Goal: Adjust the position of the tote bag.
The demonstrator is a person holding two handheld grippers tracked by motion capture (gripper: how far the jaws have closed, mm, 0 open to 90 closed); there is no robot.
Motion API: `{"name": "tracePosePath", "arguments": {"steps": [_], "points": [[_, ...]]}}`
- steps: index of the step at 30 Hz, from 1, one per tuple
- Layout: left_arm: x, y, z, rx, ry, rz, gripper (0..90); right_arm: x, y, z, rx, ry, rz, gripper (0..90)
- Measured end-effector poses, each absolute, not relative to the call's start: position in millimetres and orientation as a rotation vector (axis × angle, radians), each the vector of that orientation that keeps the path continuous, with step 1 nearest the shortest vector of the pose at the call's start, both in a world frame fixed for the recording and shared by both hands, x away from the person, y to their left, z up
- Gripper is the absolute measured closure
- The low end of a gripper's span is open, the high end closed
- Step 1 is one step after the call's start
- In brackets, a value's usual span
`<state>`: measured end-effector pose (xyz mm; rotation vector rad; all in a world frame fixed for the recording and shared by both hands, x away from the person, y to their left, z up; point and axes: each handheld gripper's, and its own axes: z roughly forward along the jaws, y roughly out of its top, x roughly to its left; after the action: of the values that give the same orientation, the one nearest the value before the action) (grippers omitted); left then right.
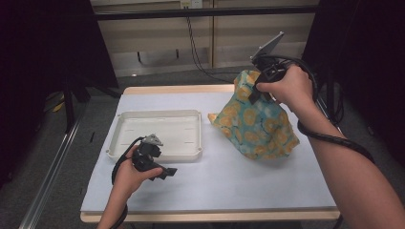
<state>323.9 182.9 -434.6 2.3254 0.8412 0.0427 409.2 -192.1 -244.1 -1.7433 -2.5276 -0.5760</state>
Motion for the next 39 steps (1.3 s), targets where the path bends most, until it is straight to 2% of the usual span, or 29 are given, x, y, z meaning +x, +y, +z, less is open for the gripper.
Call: {"name": "tracePosePath", "arguments": {"steps": [1,2,4,12,16,17,19,20,21,22,23,26,39], "points": [[324,183,-435,2.325,0.841,0.043,3.7,409,-192,-244,-1.743,-2.528,-0.576,69.4],[324,183,-435,2.327,0.841,0.043,3.7,404,-194,-237,-1.697,-2.546,-0.635,55.0],[324,182,-436,2.331,0.839,0.034,3.7,396,-193,-233,-1.613,-2.596,-0.631,47.7],[323,178,-437,2.347,0.828,0.032,3.7,369,-205,-237,-1.48,-2.742,-0.492,44.2],[323,177,-439,2.346,0.827,0.028,3.7,365,-215,-244,-1.429,-2.783,-0.45,51.4],[323,177,-439,2.355,0.831,0.027,3.7,364,-216,-245,-1.417,-2.777,-0.441,58.5],[323,176,-440,2.35,0.839,0.028,3.7,362,-217,-249,-1.396,-2.766,-0.434,65.4],[324,176,-440,2.352,0.835,0.026,3.7,361,-215,-250,-1.393,-2.766,-0.424,72.5],[324,176,-440,2.352,0.835,0.026,3.7,361,-215,-250,-1.393,-2.766,-0.424,72.5],[324,175,-440,2.351,0.83,0.025,3.7,361,-213,-249,-1.393,-2.782,-0.459,81.8],[324,175,-440,2.351,0.83,0.03,3.7,360,-211,-248,-1.382,-2.781,-0.47,84.9],[324,175,-440,2.35,0.832,0.021,3.7,361,-204,-246,-1.388,-2.796,-0.5,89.1],[326,173,-435,2.343,0.819,0.043,3.7,363,-171,-244,-1.393,-2.646,-0.615,90.0]]}}
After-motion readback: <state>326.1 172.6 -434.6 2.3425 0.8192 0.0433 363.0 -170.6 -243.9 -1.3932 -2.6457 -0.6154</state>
